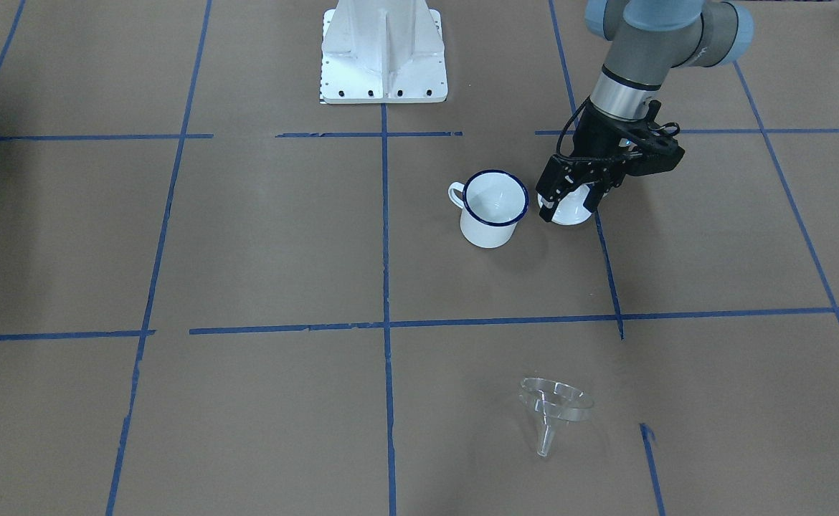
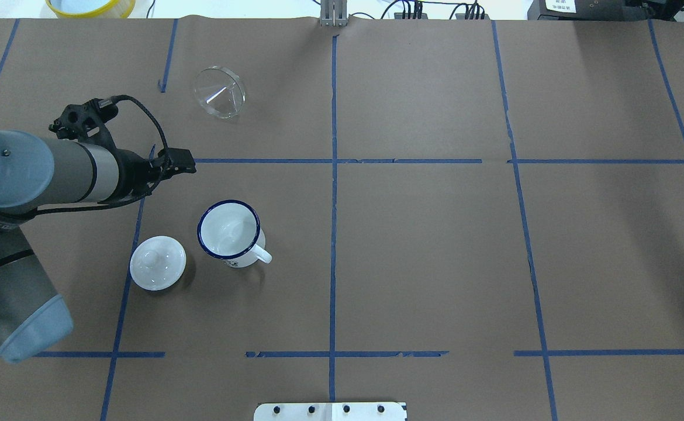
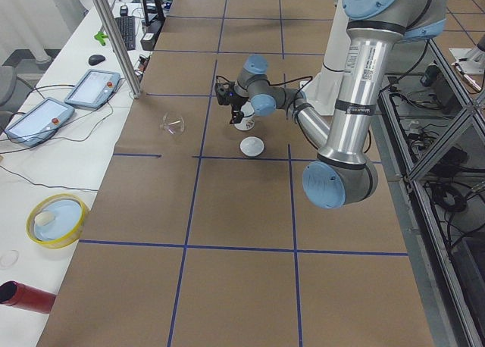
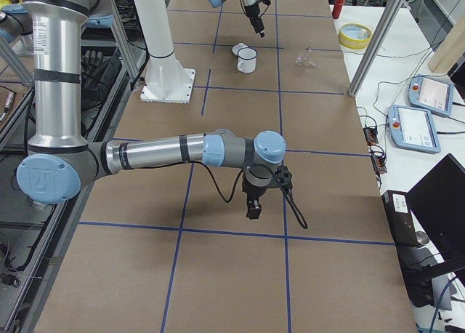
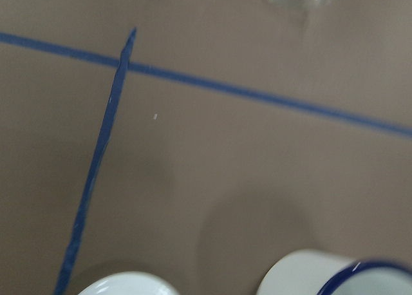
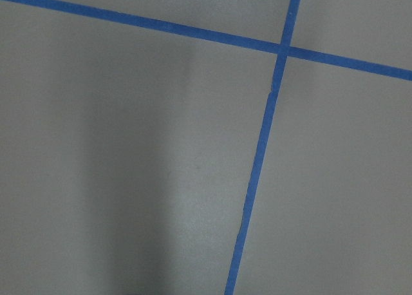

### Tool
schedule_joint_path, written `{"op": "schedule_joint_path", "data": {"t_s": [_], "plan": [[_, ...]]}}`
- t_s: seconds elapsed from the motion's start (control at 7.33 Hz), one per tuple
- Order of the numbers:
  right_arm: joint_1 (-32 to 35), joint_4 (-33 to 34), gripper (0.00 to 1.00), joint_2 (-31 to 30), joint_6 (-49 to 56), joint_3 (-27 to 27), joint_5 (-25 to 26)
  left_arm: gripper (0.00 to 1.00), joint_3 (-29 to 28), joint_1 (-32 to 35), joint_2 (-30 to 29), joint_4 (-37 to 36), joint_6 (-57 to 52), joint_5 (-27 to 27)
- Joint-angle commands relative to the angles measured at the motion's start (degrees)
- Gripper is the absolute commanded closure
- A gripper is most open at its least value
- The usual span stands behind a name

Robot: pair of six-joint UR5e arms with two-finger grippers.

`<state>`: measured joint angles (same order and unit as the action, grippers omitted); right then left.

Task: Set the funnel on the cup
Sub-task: 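Move the left gripper up to the clear glass funnel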

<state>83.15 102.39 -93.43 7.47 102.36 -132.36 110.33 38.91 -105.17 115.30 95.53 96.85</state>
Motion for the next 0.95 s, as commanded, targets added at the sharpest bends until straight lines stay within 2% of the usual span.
{"op": "schedule_joint_path", "data": {"t_s": [0.0, 0.27, 0.41, 0.82], "plan": [[0.00, 0.00, 0.00, 0.00, 0.00, -0.05, 0.00, 0.00, -13.40, 1.78, -9.21, 9.38, 18.04, -7.77], [0.00, 0.00, 0.00, 0.00, 0.00, 0.04, 0.00, 0.00, -27.90, 3.26, -16.09, 20.69, 30.10, -13.94], [0.00, 0.00, 0.00, 0.00, 0.00, 0.04, 0.00, 0.00, -35.98, 4.14, -19.86, 26.41, 31.98, -16.50], [0.00, 0.00, 0.00, 0.00, 0.00, 0.04, 0.00, 0.03, -46.67, 5.38, -22.71, 33.65, 33.93, -16.43]]}}
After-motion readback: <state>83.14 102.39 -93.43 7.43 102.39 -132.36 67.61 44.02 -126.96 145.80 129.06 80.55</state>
